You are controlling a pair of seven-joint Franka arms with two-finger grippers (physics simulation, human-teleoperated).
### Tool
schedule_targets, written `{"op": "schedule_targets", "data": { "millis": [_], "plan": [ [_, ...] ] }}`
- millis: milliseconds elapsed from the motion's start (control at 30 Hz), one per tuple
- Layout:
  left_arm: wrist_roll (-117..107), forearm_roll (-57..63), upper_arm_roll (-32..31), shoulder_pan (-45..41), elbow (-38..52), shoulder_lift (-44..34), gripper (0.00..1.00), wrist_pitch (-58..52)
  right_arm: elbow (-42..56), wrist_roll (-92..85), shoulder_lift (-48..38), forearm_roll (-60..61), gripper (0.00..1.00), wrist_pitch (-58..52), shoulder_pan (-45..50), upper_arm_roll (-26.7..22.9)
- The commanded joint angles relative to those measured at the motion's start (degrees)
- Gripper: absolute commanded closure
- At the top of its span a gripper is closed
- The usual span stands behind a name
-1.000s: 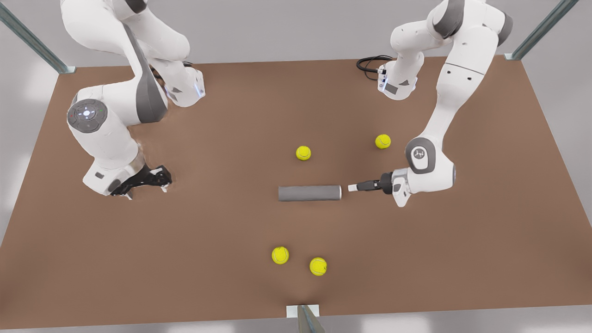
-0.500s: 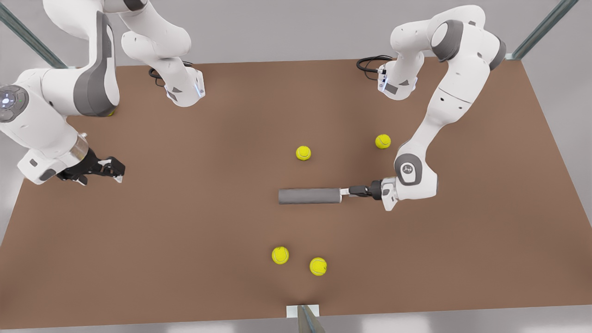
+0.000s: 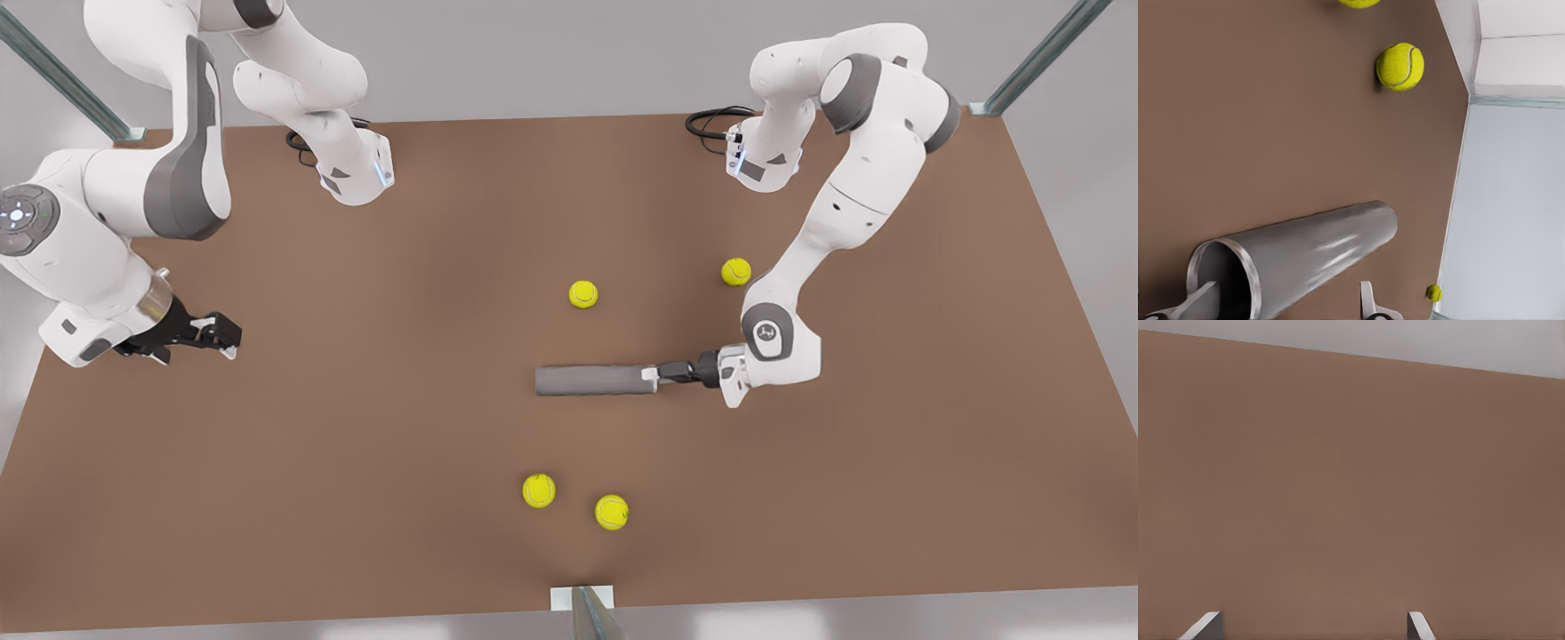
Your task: Put the tennis tube upright
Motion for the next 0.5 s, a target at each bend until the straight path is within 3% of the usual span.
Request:
{"op": "schedule_targets", "data": {
  "millis": [0,467],
  "plan": [
    [0.14,-2.16,0.00,0.00,0.00,0.01,0.01,0.00,-0.09,0.00,0.04,0.00,0.00,0.00,-0.22,-0.01],
    [3.31,-8.40,0.00,-1.58,0.70,1.94,0.01,-0.09,-0.44,0.00,0.83,0.18,0.00,1.41,0.22,0.26]
  ]
}}
